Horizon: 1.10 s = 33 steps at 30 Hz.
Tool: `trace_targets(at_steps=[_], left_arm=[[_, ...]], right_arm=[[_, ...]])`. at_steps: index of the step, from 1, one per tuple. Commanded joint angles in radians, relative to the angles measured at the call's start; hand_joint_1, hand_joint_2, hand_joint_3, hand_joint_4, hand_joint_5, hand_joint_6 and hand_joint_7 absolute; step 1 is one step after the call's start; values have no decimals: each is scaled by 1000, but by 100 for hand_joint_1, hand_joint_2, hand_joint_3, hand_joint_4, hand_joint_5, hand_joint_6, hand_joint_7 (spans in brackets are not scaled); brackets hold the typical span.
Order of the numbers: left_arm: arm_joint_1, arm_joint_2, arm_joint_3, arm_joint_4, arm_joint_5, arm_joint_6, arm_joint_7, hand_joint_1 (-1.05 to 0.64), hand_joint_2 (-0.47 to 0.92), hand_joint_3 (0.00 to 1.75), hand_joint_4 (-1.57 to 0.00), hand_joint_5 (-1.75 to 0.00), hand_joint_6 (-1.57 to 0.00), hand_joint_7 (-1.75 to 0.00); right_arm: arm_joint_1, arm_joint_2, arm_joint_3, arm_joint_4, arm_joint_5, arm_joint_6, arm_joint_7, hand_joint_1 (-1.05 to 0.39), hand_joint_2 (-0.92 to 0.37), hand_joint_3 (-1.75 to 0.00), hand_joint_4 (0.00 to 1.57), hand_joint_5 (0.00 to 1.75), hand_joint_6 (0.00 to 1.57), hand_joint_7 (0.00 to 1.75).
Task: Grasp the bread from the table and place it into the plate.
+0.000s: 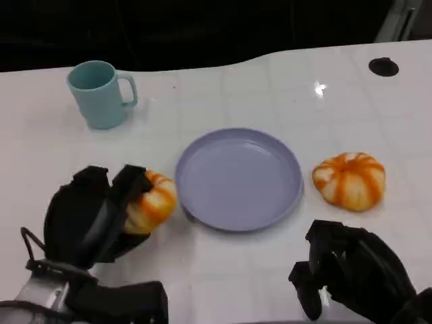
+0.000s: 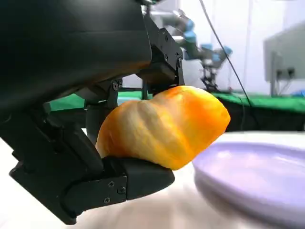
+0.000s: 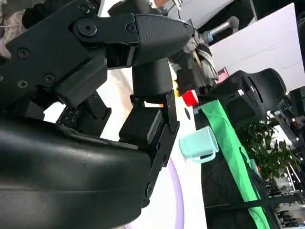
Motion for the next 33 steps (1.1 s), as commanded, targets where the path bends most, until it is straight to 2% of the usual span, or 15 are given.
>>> trace_targets(at_steps=[1,7,9,13,18,21,28,30,32,33], left_arm=[[29,7,54,-108,-20,58,-47,-22,48,125,-90,-175,-66,-175],[22,3,98,-216,6,148,-70,-21,48,113,-87,-175,-63,-175],[-3,14,94,-224,-3,108,-81,-23,45,112,-86,-175,-62,-175],[-64,8,79,-190,-29,17,-113,-23,37,123,-87,-175,-64,-175],[-151,-28,54,-120,-116,-83,-255,-21,36,127,-89,-175,-68,-174],[-203,-57,33,-66,-124,-104,-307,-22,35,128,-91,-175,-71,-174],[-322,-131,-20,117,-98,-143,-306,-20,30,128,-94,-175,-73,-175],[-359,-149,-37,178,-93,-145,-312,-22,31,128,-96,-175,-75,-172],[-393,-164,-53,232,-88,-145,-313,-24,34,125,-98,-175,-81,-158],[-407,-171,-61,256,-83,-145,-309,-24,35,123,-98,-175,-80,-163]], right_arm=[[0,-13,-6,-5,0,1,-11,-94,-58,-69,121,155,106,137],[-5,-11,-7,8,5,-10,-3,-93,-57,-71,122,154,106,136],[-6,-12,-8,8,6,-2,-6,-94,-57,-71,122,154,106,136],[-9,-14,-10,12,8,0,-4,-94,-57,-69,122,154,106,136],[-7,-15,-13,5,11,18,-16,-95,-57,-67,123,153,108,135],[-6,-18,-15,3,10,21,-13,-93,-55,-71,123,154,108,135],[-8,-20,-25,18,18,8,12,-92,-53,-76,121,153,107,133],[-6,-21,-26,17,17,12,12,-92,-52,-76,121,152,107,132],[-5,-21,-26,13,14,15,9,-92,-52,-77,122,152,107,133],[-4,-20,-26,12,13,15,8,-92,-52,-77,122,152,107,133]])
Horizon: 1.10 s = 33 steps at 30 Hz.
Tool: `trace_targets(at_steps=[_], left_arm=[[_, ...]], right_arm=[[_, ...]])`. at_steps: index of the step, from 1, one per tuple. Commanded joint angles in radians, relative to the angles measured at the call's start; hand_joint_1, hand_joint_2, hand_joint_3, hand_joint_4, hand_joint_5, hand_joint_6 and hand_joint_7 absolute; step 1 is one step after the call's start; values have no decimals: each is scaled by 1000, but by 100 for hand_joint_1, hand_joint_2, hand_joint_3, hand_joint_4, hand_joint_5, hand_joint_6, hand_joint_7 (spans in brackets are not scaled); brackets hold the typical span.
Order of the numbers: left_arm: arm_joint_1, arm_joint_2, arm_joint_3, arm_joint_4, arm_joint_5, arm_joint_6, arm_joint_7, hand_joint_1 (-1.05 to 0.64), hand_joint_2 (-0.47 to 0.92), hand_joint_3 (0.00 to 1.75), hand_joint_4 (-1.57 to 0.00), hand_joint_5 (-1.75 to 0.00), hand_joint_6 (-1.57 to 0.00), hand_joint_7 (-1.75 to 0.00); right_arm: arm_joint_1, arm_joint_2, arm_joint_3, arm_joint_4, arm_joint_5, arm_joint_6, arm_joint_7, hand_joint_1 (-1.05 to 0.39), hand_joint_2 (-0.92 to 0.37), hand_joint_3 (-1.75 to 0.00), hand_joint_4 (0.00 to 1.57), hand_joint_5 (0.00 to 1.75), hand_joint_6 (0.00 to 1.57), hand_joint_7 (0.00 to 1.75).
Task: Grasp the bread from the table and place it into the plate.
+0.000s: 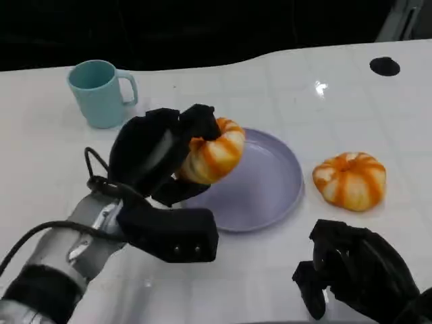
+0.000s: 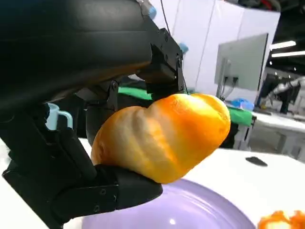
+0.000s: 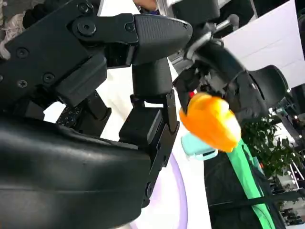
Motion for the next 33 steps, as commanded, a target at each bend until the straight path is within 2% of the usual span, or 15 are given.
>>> trace_targets(at_steps=[1,5,7,8,9,11,12,14,15,19,21,25,27,33], left_arm=[[-78,-22,-29,110,15,-7,0,-24,35,123,-98,-175,-78,-169],[-123,-42,-46,186,1,-6,-54,-23,42,121,-95,-175,-73,-174],[-141,-49,-47,211,-12,2,-105,-24,52,109,-87,-175,-75,-145],[-148,-52,-46,220,-17,9,-127,-24,55,97,-83,-175,-78,-122],[-152,-55,-46,224,-22,15,-147,-23,64,74,-74,-171,-80,-88],[-157,-53,-52,224,-20,26,-177,-24,77,48,-64,-166,-81,-52],[-158,-51,-56,224,-16,27,-182,-26,84,36,-59,-154,-80,-34],[-160,-46,-66,225,-6,27,-194,-30,89,24,-56,-137,-78,-20],[-162,-43,-71,226,-1,28,-199,-35,91,21,-55,-118,-74,-14],[-168,-34,-91,228,15,43,-215,-52,92,22,-48,-70,-60,-2],[-169,-32,-92,217,14,62,-249,-67,92,27,-30,-51,-40,0],[-167,-19,-105,177,28,109,-322,-92,92,38,-4,-31,-11,0],[-164,-8,-110,154,30,120,-354,-100,92,45,-1,-21,-4,0],[-137,21,-103,85,16,133,-403,-105,92,52,-1,-16,-2,-1]], right_arm=[[2,-15,-6,-1,6,-5,3,-92,-52,-77,122,152,107,133],[4,-14,-4,-2,4,-6,4,-93,-52,-76,122,152,107,134],[4,-13,-4,-3,3,-5,1,-93,-53,-75,123,152,107,135],[4,-11,-4,-1,5,-6,1,-93,-53,-74,123,153,107,135],[3,-9,-5,2,6,-10,3,-93,-53,-74,123,153,107,135],[1,-7,-6,7,6,-16,6,-92,-54,-75,123,152,107,136],[0,-7,-6,9,7,-17,8,-92,-54,-75,123,152,106,136],[-3,-5,-6,13,9,-18,10,-92,-54,-75,122,152,106,136],[-4,-5,-6,14,9,-18,10,-93,-53,-75,123,152,106,136],[-6,-3,-7,13,11,-9,7,-93,-53,-75,123,152,106,136],[-7,-2,-6,12,10,-9,6,-94,-53,-74,123,152,106,136],[-5,-2,-4,12,7,-13,7,-93,-53,-74,123,151,107,136],[-4,0,-4,7,10,-8,5,-93,-53,-74,123,151,107,135],[0,1,-3,1,9,-9,3,-93,-54,-73,124,151,108,135]])
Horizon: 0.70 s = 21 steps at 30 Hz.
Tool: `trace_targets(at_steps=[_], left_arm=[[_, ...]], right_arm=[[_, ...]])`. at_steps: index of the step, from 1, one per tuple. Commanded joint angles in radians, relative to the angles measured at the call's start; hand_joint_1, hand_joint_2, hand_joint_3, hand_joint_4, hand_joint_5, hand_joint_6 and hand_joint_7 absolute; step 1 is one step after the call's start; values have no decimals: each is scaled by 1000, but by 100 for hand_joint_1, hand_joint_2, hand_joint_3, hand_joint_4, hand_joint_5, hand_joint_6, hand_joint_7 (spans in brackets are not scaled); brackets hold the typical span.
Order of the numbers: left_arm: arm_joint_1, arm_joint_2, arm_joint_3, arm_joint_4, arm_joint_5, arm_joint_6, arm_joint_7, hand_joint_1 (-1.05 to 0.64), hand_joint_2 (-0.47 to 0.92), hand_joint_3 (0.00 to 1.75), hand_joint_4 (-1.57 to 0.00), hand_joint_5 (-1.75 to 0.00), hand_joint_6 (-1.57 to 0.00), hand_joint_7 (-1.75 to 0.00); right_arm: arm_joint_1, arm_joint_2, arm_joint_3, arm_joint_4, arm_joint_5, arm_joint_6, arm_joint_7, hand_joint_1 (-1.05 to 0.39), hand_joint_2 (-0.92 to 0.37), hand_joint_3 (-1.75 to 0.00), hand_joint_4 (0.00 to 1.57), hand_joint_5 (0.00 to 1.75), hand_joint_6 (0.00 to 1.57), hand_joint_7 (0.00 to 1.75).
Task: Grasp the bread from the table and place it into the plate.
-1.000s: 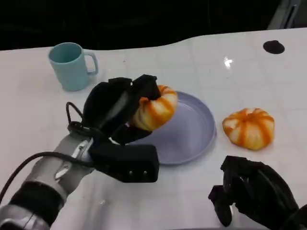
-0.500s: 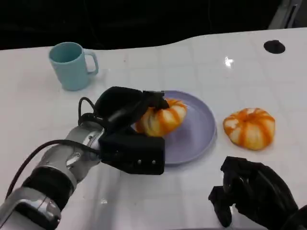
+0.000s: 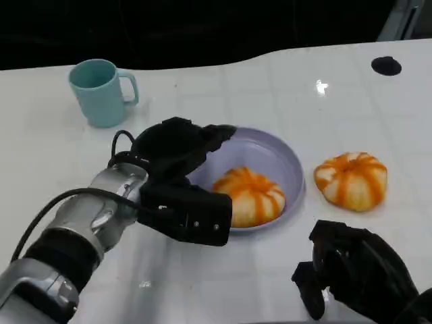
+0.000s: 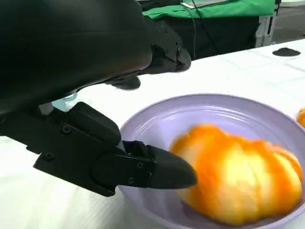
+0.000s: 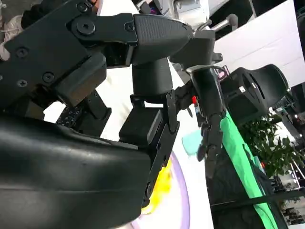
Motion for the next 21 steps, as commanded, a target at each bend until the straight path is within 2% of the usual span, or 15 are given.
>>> trace_targets(at_steps=[1,5,8,11,12,13,14,16,18,21], left_arm=[[20,41,11,-66,-16,10,-41,-105,92,51,-2,-17,-3,-1],[69,71,54,-153,-80,-7,-89,-103,92,44,-10,-23,-8,-3],[132,84,114,-223,-160,-44,-83,-85,92,36,-32,-36,-25,-11],[203,69,194,-247,-300,-116,-91,-67,92,25,-59,-82,-60,-20],[225,61,218,-249,-353,-137,-107,-64,92,24,-64,-100,-71,-29],[242,55,238,-249,-400,-160,-125,-63,92,23,-63,-121,-71,-51],[258,48,256,-249,-457,-179,-159,-62,92,23,-63,-141,-63,-89],[297,24,301,-253,-607,-206,-262,-61,92,23,-60,-167,-51,-145],[328,0,337,-257,-720,-221,-340,-60,92,22,-60,-173,-46,-166],[376,-32,385,-285,-870,-202,-453,-60,92,22,-60,-174,-44,-174]], right_arm=[[2,-6,-4,-8,12,-5,2,-93,-54,-72,123,151,108,135],[8,-7,0,-19,6,-6,-5,-94,-55,-71,123,151,108,134],[13,-8,2,-28,5,-4,-7,-94,-56,-70,123,152,108,135],[15,-9,0,-28,12,-2,-1,-93,-56,-70,122,153,107,135],[15,-10,0,-29,12,-1,-1,-93,-56,-69,122,153,108,135],[16,-11,0,-30,13,1,-1,-93,-56,-69,122,153,108,135],[16,-12,-1,-32,15,4,0,-93,-56,-68,122,153,108,135],[19,-13,0,-39,13,10,-5,-94,-56,-68,122,153,108,134],[21,-13,1,-44,12,11,-7,-93,-57,-67,122,153,108,134],[21,-14,1,-38,10,0,2,-93,-58,-68,122,153,107,134]])
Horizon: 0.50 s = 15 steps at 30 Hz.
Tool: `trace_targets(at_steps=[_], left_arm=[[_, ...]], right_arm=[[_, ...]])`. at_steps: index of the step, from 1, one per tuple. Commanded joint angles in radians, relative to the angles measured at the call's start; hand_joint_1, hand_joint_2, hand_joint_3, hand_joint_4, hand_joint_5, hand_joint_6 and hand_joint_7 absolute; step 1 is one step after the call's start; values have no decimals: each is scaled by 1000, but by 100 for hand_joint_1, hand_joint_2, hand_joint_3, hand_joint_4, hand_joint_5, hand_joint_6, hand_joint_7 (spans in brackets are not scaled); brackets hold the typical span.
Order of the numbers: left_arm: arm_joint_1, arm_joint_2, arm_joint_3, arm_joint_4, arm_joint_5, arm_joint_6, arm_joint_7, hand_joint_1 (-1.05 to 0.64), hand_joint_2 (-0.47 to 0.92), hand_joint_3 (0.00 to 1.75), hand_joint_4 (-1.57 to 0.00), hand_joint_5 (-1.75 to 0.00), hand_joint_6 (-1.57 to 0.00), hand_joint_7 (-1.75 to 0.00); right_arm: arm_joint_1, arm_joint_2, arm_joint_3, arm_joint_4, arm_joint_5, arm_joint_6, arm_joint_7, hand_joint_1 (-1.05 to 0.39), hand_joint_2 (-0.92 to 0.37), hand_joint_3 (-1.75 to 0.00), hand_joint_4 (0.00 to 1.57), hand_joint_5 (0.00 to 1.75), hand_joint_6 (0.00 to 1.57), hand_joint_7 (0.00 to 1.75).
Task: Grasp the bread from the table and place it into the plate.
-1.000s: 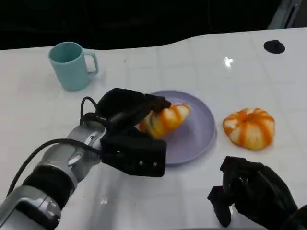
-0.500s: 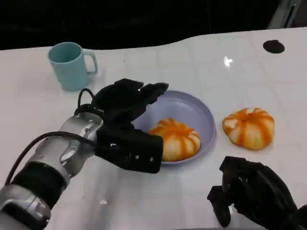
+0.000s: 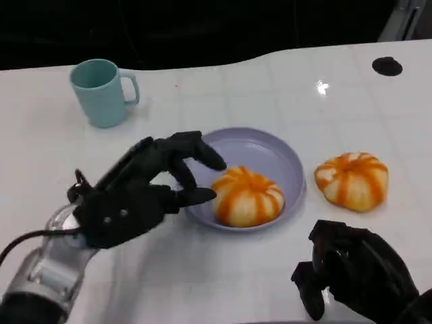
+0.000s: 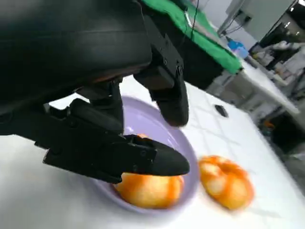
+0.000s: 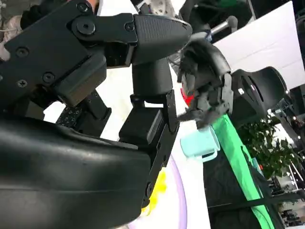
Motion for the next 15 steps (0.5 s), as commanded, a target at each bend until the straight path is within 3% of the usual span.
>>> trace_targets(at_steps=[1,4,9,15], left_arm=[[80,-45,85,-60,-240,34,-173,-60,92,22,-64,-175,-45,-174],[158,-88,137,-148,-408,153,-258,-64,92,22,-68,-175,-52,-167],[280,-101,170,-311,-562,347,-350,-63,92,32,-72,-175,-49,-174],[424,-104,185,-490,-636,520,-350,-63,92,27,-82,-175,-58,-175]], right_arm=[[9,-14,-2,-5,6,-8,4,-93,-58,-68,122,153,107,134],[13,-14,-1,-11,4,-5,1,-93,-58,-68,123,153,107,134],[16,-15,4,-21,1,3,-6,-94,-58,-68,123,153,107,136],[22,-18,8,-33,3,3,-7,-92,-57,-72,122,154,105,138]])
